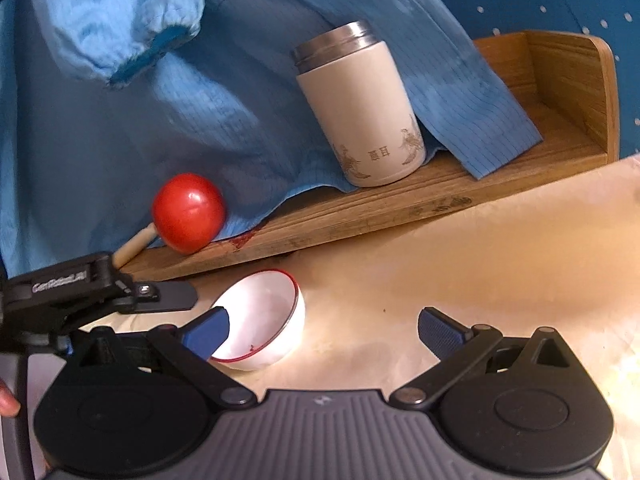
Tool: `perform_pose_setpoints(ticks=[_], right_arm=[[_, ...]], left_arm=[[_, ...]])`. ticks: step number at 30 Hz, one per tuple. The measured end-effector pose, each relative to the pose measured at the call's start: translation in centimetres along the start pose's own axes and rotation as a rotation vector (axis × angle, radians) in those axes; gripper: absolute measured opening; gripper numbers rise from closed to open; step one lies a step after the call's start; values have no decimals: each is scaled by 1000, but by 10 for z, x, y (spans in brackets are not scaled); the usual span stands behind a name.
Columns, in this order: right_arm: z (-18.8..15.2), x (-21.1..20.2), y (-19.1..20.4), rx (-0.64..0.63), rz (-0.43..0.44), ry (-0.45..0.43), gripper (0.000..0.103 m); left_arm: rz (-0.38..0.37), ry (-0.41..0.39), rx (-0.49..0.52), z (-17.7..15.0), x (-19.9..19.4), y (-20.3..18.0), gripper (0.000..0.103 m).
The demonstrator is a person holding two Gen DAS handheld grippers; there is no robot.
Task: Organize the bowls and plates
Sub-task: 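Move both tools toward the remaining white red-rimmed bowl, then close both tools on the rim of the remaining white bowl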
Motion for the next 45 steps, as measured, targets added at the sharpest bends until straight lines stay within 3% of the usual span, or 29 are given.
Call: perform_pose_setpoints(ticks=[19, 28, 34, 45], right_arm=[[-17, 18, 7, -11, 9, 14, 88], [-21, 23, 10, -4, 38, 27, 82], [-21, 25, 10, 9, 44, 22, 77], [-24, 27, 11, 47, 92, 18, 58]], left_arm=[[40, 49, 12, -5, 17, 1, 102], [18, 53, -2, -4, 14, 2, 94], [11, 54, 8, -8, 15, 0, 87], [-41, 75, 6, -13, 17, -4, 53]])
Point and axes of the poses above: each gripper's, at about its wrist camera, not at the fingertips, and x roughly the way its jaws point, y to its left, z to its top, the point moved 9 cm from there along x, roughly the way its jaws point, and after that the axes turned 7 degrees about z, right-handed, at the moved point
